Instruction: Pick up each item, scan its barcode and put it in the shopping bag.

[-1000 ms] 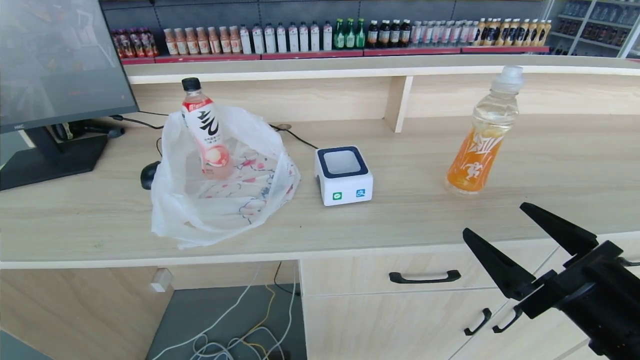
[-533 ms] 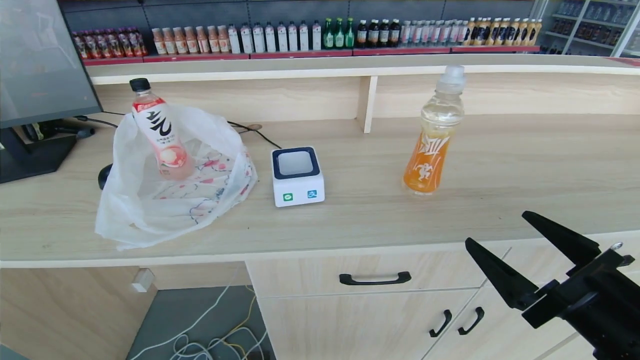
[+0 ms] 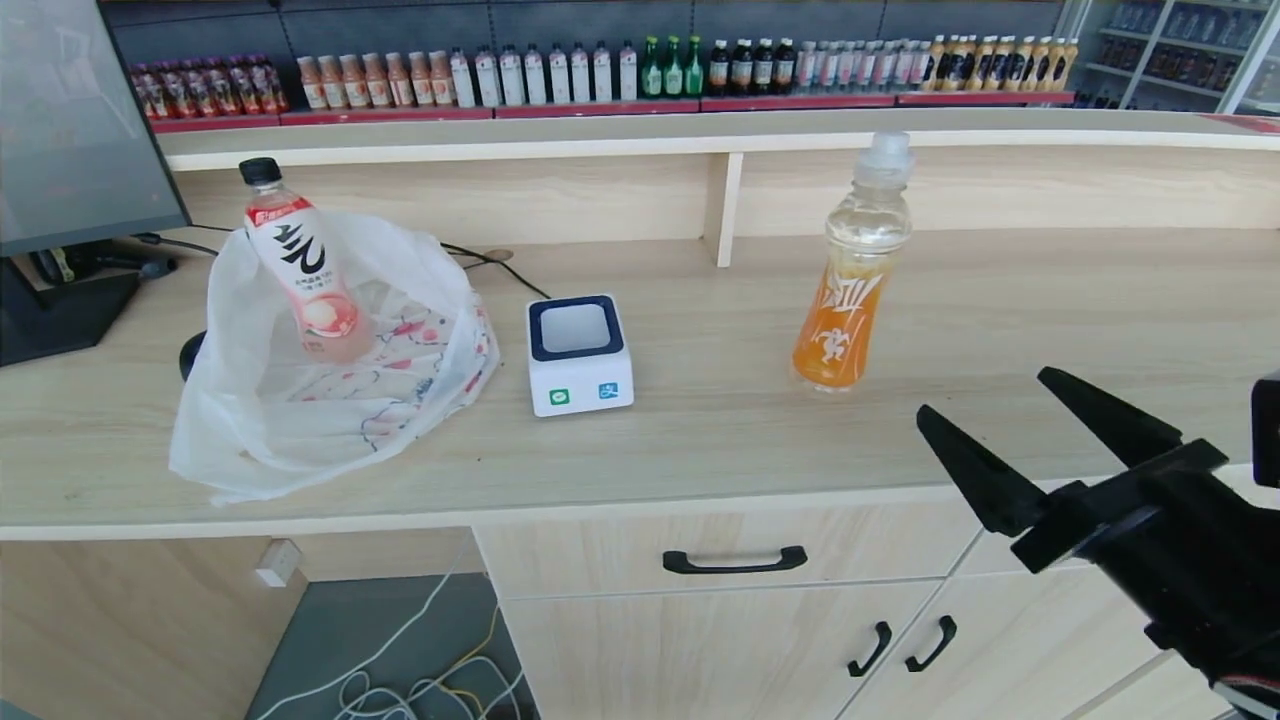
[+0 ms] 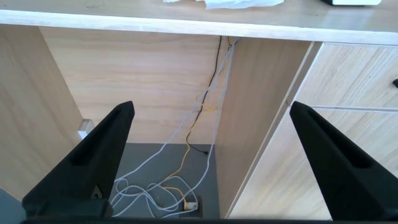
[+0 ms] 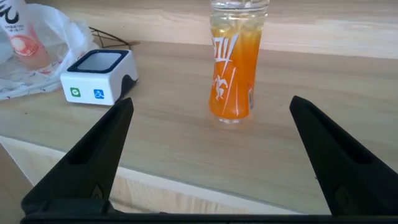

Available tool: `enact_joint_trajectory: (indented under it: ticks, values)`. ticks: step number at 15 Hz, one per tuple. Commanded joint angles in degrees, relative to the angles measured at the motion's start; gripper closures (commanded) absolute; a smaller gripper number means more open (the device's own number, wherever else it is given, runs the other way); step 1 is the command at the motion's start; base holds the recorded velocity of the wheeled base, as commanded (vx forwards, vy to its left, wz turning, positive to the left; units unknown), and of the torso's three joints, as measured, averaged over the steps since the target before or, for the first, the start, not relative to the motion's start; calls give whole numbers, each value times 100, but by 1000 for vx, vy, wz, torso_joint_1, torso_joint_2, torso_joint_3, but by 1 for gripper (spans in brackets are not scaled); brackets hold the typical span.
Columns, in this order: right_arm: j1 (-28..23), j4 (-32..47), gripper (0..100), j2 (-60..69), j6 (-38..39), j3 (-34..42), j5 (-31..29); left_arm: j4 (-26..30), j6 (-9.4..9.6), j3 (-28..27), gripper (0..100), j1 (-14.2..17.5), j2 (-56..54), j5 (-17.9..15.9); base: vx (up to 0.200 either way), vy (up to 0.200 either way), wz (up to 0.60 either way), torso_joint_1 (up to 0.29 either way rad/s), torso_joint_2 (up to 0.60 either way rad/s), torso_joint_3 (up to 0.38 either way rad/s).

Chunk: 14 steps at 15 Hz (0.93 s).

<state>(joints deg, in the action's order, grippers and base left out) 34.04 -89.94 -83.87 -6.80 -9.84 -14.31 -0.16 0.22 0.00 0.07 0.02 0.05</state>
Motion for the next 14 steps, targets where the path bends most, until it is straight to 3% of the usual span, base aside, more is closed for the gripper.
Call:
enact_joint_trajectory:
  ticks: [1, 6, 9, 14]
  values:
    - [-55, 126, 0, -472, -146, -783, -212, -2, -4, 0, 0, 1, -2, 4, 0, 0, 0, 0, 0, 0]
    - [-134, 1585, 0, -657, -304, -2040, -406, -2, 4, 0, 0, 1, -2, 4, 0, 0, 0, 0, 0, 0]
    - [-283, 1691, 0, -1237, -225, -2760, -371, -2, 4, 0, 0, 1, -2, 4, 0, 0, 0, 0, 0, 0]
    - [-301, 1691, 0, -1826, 39, -3173, -353, -2, 4, 0, 0, 1, -2, 4, 0, 0, 0, 0, 0, 0]
